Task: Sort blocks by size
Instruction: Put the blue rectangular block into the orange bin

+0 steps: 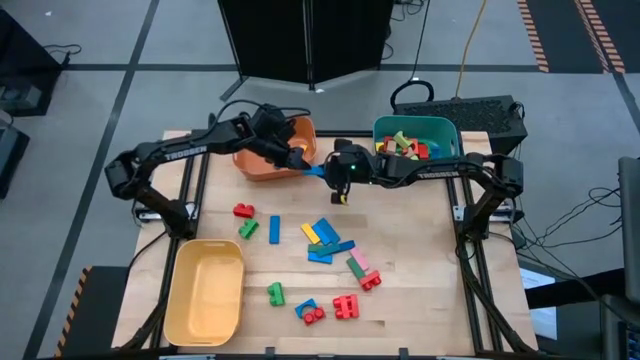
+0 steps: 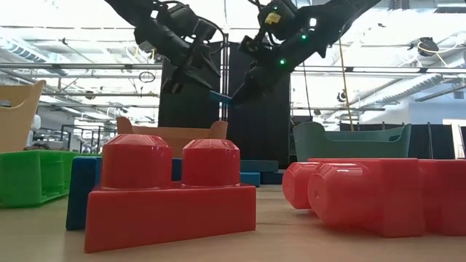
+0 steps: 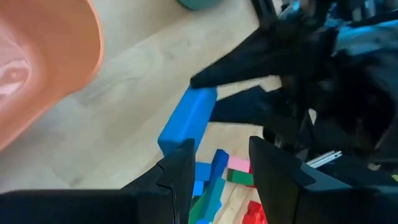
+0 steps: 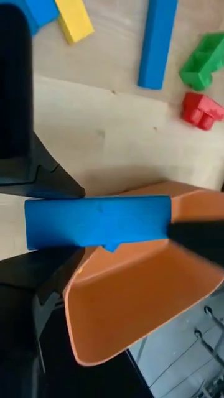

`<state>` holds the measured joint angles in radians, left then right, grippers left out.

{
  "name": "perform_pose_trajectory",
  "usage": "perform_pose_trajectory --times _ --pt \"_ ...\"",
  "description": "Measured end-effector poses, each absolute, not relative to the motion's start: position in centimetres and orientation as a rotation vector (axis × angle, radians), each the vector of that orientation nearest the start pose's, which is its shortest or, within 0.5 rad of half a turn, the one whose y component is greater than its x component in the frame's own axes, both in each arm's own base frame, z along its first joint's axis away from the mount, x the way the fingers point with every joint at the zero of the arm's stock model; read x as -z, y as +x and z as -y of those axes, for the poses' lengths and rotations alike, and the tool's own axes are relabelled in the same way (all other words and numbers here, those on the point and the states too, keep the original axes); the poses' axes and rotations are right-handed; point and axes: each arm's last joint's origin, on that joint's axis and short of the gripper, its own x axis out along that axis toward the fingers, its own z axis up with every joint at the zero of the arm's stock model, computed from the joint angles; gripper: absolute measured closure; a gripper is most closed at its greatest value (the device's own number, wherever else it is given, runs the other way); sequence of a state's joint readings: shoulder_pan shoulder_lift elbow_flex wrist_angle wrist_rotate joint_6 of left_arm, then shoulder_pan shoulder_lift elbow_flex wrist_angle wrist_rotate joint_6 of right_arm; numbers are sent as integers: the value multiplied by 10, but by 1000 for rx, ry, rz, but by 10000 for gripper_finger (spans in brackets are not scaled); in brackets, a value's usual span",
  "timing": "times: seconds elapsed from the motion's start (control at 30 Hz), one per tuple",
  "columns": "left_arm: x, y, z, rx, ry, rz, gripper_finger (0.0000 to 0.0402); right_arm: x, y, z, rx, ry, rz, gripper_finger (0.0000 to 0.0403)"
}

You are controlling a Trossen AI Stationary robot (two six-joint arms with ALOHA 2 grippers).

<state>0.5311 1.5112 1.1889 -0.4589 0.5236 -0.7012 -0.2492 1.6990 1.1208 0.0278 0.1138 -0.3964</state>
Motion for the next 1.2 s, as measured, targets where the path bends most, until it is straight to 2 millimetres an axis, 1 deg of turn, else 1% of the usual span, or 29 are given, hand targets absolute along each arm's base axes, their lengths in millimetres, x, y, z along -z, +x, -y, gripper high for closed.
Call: perform_pose_trajectory --times 0.2,0.43,0.63,0.73,0.97,1.2 --pt "-279 287 -148 -263 -1058 -667 255 -232 362 96 267 -325 -602 299" --pt "-279 283 -157 -320 -1054 -643 255 -231 362 95 262 -322 -614 299" --pt "-279 278 -164 -347 -1063 -632 255 -245 357 94 269 -334 -575 299" --pt "-280 278 -167 -354 -1073 -612 255 -251 354 97 281 -334 -557 299" --pt "-287 283 -168 -303 -1080 -544 255 -253 352 103 300 -331 -539 299" --pt "-287 285 -165 -286 -1075 -543 255 -256 354 104 308 -336 -499 299"
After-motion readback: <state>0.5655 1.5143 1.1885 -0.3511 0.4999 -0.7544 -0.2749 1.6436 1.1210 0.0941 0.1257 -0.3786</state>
